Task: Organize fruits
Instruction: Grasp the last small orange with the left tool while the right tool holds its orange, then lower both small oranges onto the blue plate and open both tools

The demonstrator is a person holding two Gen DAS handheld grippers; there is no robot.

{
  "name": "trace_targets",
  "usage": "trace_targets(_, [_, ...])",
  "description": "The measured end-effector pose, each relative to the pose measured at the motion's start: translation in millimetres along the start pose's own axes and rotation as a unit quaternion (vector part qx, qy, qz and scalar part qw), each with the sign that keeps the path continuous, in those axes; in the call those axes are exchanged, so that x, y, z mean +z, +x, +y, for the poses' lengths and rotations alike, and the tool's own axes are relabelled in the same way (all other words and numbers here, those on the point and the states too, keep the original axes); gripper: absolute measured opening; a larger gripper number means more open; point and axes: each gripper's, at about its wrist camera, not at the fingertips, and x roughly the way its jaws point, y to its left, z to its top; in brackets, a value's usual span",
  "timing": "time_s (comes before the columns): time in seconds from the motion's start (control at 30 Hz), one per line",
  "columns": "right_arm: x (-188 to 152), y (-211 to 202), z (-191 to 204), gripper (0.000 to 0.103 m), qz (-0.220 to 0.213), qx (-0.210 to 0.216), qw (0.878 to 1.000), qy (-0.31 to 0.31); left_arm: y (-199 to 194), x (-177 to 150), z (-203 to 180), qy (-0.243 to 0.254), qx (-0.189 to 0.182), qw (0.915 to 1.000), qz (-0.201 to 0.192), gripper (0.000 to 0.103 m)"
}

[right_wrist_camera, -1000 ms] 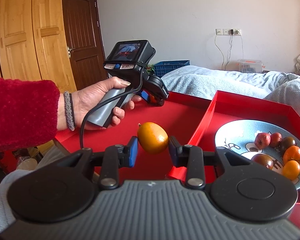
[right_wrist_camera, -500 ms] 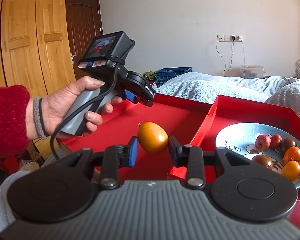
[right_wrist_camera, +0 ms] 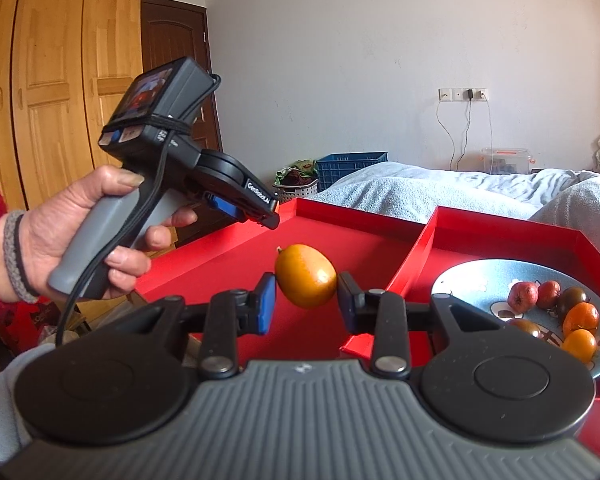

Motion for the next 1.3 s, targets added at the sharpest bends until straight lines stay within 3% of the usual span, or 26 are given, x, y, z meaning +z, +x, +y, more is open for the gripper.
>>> trace_targets(0.23, [4,-13,-11,0.036,-0.030,-0.020,0.999,0.026,-37,-10,-10,0.003,-0.016,0.9997,-0.016,0.042])
trace_targets(0.5, [7,-35,-51,0.037,-0.043,-0.163,0.983,0.068,-68,1,-66,0.036,-0.080,0.9956,-0.033,0.042])
trace_targets(0.7, [-1,-44,-93,0.037,-0.038,-0.223,0.967,0.120,-59,2,-137,0.067,-0.136,0.9883,-0.009,0.042])
trace_targets(0.97, [-12,-47,-112,0.037,-0.042,-0.222,0.960,0.164,-28,-15,-203,0.101,-0.158,0.9816,0.035,0.042])
trace_targets(1.13, [-16,-48,-121,0.037,-0.039,-0.216,0.956,0.194,-9,-23,-219,0.114,-0.159,0.9787,0.062,0.042])
trace_targets(1.3, [-21,-46,-128,0.037,-0.029,-0.212,0.951,0.222,-3,-24,-224,0.127,-0.158,0.9772,0.062,0.044])
